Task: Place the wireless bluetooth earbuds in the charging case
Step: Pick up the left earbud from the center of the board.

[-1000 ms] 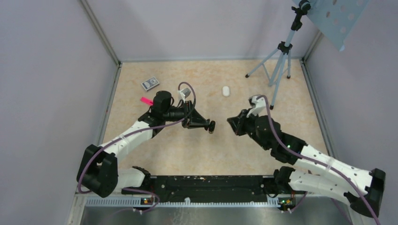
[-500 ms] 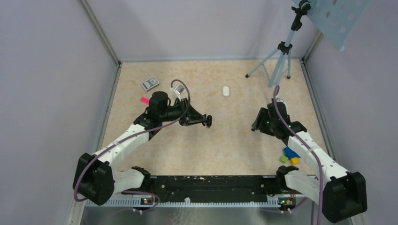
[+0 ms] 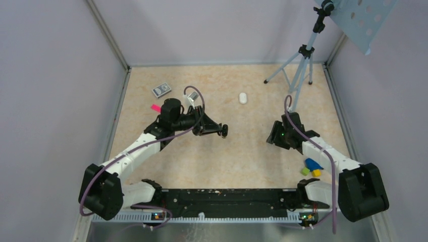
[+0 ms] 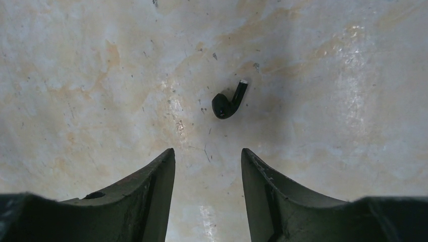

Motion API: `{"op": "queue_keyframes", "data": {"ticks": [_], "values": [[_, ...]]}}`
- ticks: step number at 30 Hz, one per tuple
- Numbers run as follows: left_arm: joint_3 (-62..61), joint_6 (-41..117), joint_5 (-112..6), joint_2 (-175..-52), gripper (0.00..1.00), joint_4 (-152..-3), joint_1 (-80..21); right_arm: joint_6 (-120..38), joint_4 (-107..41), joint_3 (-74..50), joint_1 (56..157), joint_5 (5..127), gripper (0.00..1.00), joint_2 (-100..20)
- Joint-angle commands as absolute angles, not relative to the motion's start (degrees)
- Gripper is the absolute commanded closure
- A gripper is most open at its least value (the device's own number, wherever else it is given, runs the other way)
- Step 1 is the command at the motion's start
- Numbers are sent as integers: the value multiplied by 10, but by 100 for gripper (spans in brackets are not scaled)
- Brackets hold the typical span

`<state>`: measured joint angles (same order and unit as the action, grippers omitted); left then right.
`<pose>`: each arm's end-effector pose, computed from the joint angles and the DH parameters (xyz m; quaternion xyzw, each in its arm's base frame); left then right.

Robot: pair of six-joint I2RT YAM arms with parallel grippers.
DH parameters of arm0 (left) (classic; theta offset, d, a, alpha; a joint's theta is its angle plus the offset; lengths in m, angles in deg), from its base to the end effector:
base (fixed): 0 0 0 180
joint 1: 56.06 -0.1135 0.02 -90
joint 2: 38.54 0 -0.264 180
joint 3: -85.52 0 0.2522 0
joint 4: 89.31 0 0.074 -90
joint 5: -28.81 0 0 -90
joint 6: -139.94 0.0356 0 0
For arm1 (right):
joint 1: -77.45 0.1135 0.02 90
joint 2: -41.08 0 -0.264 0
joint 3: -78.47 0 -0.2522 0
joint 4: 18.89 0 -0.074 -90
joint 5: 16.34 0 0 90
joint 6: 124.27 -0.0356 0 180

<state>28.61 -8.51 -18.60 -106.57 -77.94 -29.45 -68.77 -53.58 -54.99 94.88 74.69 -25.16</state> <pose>0.2228 -0.1386 0.2714 -0.0184 0.8003 -0.5725 0.1774 0.2052 0.0638 0.1810 0.1440 0.9411 0.1262 0.2786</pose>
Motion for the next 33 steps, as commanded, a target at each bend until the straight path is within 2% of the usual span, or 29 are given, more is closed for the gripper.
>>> {"op": "queue_keyframes", "data": {"ticks": [1, 16, 23, 28, 33], "values": [[285, -82, -182, -1069, 100, -797, -297, -684, -475, -560, 947, 716, 49, -267], [288, -83, -182, -1069, 100, -800, -297, -674, -407, -530, 946, 714, 48, -364], [278, -82, -178, -1071, 100, -800, -296, -649, -383, -470, 947, 669, 48, -410], [278, -77, -183, -1063, 100, -794, -296, -613, -413, -451, 946, 654, 52, -351], [277, -69, -190, -1057, 100, -788, -298, -572, -473, -453, 946, 742, 53, -311]]}}
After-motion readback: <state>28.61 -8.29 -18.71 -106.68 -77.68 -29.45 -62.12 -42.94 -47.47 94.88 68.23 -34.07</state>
